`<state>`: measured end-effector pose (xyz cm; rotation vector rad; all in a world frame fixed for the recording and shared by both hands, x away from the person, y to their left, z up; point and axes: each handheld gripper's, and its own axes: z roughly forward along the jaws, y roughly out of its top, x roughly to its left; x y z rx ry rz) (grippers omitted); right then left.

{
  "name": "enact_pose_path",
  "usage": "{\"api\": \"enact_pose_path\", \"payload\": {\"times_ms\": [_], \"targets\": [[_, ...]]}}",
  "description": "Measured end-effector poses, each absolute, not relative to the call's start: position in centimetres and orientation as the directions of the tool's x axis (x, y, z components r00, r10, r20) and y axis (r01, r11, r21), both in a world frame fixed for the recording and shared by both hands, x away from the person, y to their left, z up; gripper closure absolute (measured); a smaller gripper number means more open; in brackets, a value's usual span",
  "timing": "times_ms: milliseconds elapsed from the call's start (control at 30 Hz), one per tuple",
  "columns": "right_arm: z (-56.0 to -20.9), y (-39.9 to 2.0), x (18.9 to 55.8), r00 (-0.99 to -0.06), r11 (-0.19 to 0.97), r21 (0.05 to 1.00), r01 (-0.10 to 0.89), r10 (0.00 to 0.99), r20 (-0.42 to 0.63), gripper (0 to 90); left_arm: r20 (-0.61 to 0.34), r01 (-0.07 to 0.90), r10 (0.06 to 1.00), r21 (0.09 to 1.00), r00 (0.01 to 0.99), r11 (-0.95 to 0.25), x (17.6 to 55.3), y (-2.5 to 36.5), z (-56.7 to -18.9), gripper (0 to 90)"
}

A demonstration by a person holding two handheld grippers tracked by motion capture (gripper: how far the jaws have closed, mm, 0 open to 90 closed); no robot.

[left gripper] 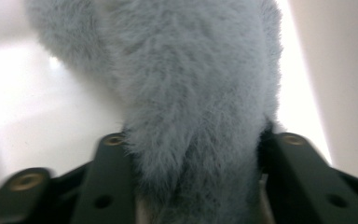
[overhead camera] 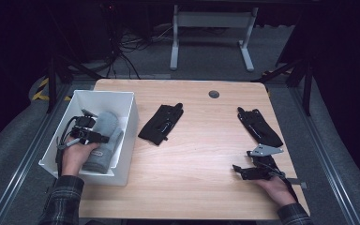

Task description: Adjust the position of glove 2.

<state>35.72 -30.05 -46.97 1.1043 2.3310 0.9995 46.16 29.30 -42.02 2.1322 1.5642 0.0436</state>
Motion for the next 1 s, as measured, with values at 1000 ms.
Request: {"api": "enact_pose_path", "payload": {"times_ms": [1000], "targets": [[-47.0,-30.0,35.7,-0.62,0.438,0.733,0.52,0.784,-0.028,15.1,-0.251,0.688,0.795,0.675,0.552,-0.265,42.7,23.6,-30.7,29.4]]}}
